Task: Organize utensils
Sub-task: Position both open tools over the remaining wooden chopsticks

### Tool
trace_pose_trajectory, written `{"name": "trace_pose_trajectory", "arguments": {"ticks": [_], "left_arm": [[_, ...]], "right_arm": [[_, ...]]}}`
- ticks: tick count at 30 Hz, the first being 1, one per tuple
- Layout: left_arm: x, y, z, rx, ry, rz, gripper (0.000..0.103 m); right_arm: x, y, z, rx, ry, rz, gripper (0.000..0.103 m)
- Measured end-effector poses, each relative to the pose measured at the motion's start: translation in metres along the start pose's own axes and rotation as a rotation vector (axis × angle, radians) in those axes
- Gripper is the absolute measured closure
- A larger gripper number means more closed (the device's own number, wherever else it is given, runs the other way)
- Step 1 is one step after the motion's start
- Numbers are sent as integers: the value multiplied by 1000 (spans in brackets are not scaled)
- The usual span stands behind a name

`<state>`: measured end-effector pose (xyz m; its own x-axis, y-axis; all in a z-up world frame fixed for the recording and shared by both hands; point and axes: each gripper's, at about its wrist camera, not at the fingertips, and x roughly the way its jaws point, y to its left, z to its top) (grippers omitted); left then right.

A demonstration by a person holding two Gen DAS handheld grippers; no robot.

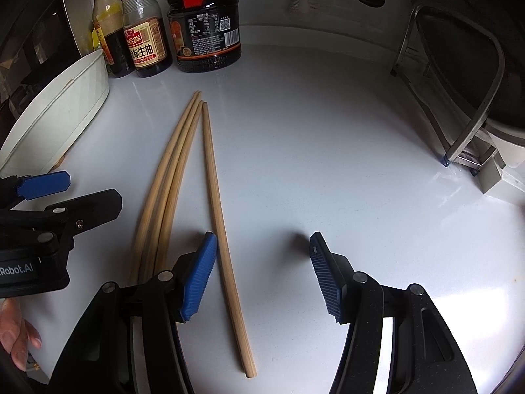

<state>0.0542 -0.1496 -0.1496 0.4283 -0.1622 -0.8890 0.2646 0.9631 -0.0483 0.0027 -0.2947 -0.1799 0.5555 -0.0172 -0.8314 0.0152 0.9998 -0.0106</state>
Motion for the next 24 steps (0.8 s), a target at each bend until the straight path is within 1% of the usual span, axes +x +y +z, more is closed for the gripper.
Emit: {"name": "trace_pose_trajectory", "arguments": {"ticks": [5,8,12,21,24], "left_arm": [[11,-4,-1,7,19,23,13],[14,-3,-3,-5,30,18,13],[18,-5,-3,-1,26,35,13],[24,-9,-4,8,37,45,13],[26,-9,-3,14,38,66,13]], "right_arm": [[2,-10,4,-6,4,-1,47],[1,-16,3,-9,1,11,47],[2,-16,4,-28,0,21,47],[4,-16,6,-39,-6,22,47],[4,-15,7,-44,-7,23,47]]}}
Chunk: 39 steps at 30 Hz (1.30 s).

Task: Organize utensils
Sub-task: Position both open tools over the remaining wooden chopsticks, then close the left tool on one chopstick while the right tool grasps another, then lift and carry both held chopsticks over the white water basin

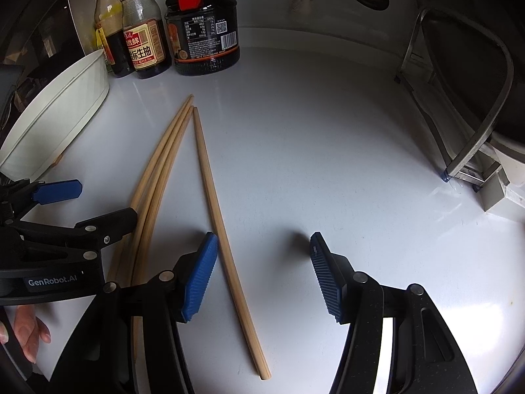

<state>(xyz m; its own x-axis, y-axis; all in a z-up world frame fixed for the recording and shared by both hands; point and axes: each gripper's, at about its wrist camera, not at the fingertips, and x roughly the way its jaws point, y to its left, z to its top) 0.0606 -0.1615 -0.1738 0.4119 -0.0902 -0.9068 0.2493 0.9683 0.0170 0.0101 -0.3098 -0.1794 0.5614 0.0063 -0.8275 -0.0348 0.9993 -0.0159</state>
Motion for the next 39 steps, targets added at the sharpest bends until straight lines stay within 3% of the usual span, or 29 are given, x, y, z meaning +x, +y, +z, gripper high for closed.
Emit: {"name": "trace_pose_trajectory", "arguments": {"ticks": [13,15,16,17,21,23,24,26,34,39], "left_arm": [[6,8,8,-22,-14,27,10],[6,9,8,-25,-16,30,10],[6,9,8,-22,-20,29,12],[5,8,8,-17,-27,28,17],[1,4,9,2,-53,17,38],[-1,2,9,14,-65,7,60],[-2,0,10,22,-68,1,67],[-3,-2,10,38,-59,-18,95],[-8,6,8,41,25,-95,96],[-32,19,8,57,18,-112,96]], "right_arm": [[9,5,12,-61,-29,29,47],[9,6,13,-72,-31,39,50],[8,8,13,-79,-33,44,56],[7,9,13,-88,-36,47,65],[6,16,12,-110,-41,54,81],[7,18,14,-116,-39,55,95],[7,19,14,-119,-37,52,96],[8,20,15,-117,-32,52,97],[0,6,14,68,3,121,97],[-17,14,13,113,8,117,97]]}}
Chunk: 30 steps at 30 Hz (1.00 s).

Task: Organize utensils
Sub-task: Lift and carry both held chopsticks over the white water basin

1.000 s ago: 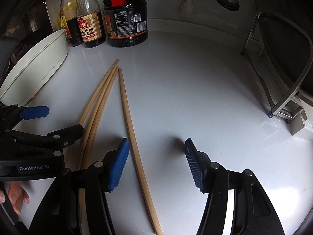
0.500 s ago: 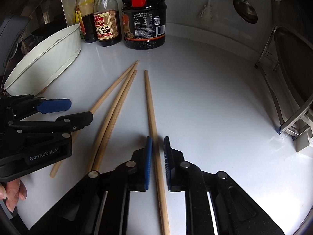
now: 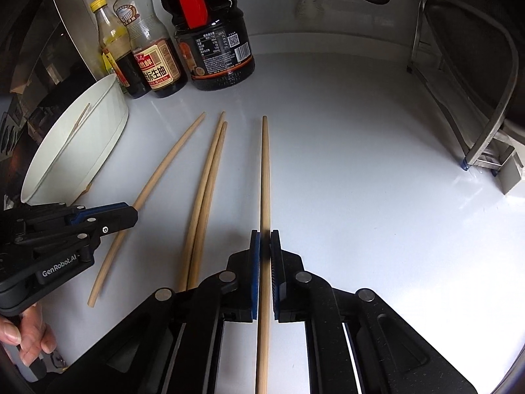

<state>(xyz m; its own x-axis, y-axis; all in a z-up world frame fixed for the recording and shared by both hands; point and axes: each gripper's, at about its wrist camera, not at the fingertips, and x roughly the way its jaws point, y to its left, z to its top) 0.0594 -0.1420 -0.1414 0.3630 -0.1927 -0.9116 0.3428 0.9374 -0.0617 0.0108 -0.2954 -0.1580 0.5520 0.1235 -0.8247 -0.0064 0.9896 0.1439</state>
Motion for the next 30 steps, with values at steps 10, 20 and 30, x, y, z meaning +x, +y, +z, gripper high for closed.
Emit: {"name": "trace_pose_trajectory", "arguments": {"ticks": [10,20,30], "left_arm": [[-82,52,10,7,-122,-25,96],[-125,168,24,-103,-185,59,96],[-109,255,38,-182,-148,116,96]], "right_arm": [[-48,67,34,8,-98,41,97],[-33,169,89,-40,-124,149,97],[28,264,131,-102,-45,208,97]]}}
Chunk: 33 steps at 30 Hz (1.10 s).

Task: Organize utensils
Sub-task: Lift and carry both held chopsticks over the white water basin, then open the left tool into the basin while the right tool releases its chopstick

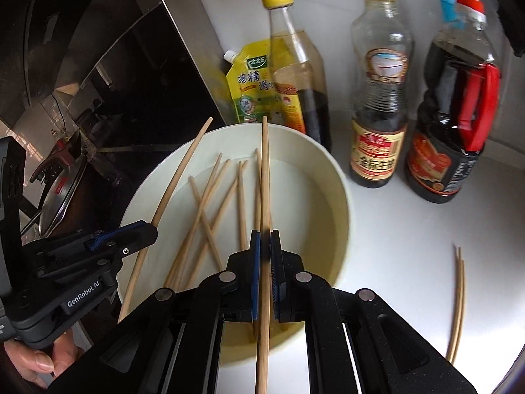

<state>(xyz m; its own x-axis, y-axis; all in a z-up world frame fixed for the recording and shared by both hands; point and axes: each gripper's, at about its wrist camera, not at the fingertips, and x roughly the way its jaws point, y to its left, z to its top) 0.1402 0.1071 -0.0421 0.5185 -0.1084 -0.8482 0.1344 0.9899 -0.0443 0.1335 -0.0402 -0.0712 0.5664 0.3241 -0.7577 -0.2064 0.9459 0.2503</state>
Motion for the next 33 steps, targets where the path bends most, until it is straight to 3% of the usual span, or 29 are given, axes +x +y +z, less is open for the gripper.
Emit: {"name": "trace_pose_trajectory", "arguments": {"ticks": [10,20,21,23,25,33], "left_arm": [[49,27,4,-19,90,-6,95],[66,35,2,-31,135,3,95],[66,36,2,-34,135,11,92],[65,38,3,-39,130,24,63],[59,40,3,-43,103,36,46],[44,48,0,-50,72,57,41]], "right_arm": [[58,17,9,2,131,-24,97],[76,16,10,6,181,-33,96],[75,16,11,8,179,-32,94],[71,16,11,4,168,-34,90],[68,16,11,0,160,-37,90],[48,13,7,11,125,-51,86]]}}
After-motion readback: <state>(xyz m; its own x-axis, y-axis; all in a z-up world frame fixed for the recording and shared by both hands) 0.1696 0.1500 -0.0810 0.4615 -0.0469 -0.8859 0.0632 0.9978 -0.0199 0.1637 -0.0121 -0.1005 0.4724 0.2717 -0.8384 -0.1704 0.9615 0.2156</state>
